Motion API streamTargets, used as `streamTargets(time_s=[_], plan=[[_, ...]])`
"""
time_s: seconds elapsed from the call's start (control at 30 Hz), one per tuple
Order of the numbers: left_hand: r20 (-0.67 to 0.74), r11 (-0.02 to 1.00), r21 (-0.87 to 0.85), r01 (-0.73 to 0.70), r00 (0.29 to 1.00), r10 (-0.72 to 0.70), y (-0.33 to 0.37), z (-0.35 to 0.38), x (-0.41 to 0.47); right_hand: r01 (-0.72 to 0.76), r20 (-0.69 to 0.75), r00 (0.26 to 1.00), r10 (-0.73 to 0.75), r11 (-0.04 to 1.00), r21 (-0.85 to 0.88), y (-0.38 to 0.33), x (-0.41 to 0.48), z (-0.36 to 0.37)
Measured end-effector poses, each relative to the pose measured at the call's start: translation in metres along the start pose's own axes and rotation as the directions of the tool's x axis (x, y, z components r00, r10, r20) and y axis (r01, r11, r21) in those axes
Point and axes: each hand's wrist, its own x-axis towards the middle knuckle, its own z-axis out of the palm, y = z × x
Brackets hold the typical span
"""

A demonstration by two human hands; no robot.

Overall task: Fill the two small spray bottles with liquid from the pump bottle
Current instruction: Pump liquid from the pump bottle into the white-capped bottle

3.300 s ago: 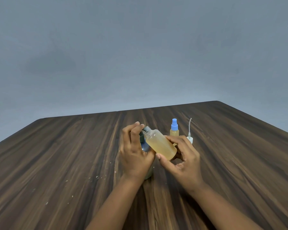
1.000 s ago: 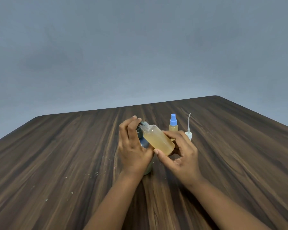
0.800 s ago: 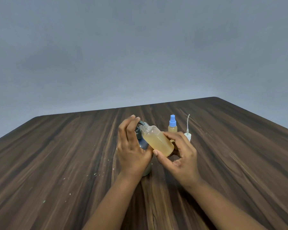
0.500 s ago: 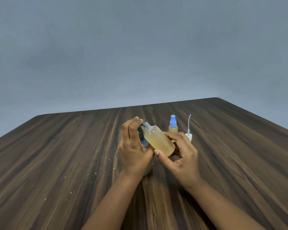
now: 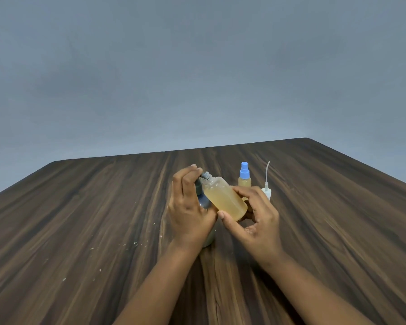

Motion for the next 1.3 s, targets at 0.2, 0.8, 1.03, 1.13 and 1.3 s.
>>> streamTargets(time_s=[0.2,0.8,1.03,1.13,1.3], plan=[[0.011,0.999,0.037,-0.027,1.0,0.027,-0.0018,-0.002,-0.0007,0.006,-0.011,1.0,-0.005,1.0,0.017,-0.0004,0.0005,0.0016],[-0.02,1.0,0.006,-0.007,1.0,0.007,-0.0023,-0.0012,-0.002,-0.005,-0.002,1.0,0.005,1.0,0.027,0.0003,0.0002,0.0028],[-0.02,1.0,0.008,-0.01,1.0,0.01,-0.0014,-0.0009,-0.001,-0.006,0.003,1.0,0.006,1.0,0.01,0.0007,0.0001,0.0022],[-0.019,1.0,0.015,-0.004,1.0,0.004,-0.0012,-0.001,-0.0016,-0.009,0.002,1.0,0.008,1.0,0.019,0.0,0.0003,0.0019],[0.022,1.0,0.023,0.0,1.0,0.0,-0.0019,-0.0015,-0.0022,-0.006,0.007,1.0,0.006,1.0,0.023,-0.0007,0.0005,0.0026]])
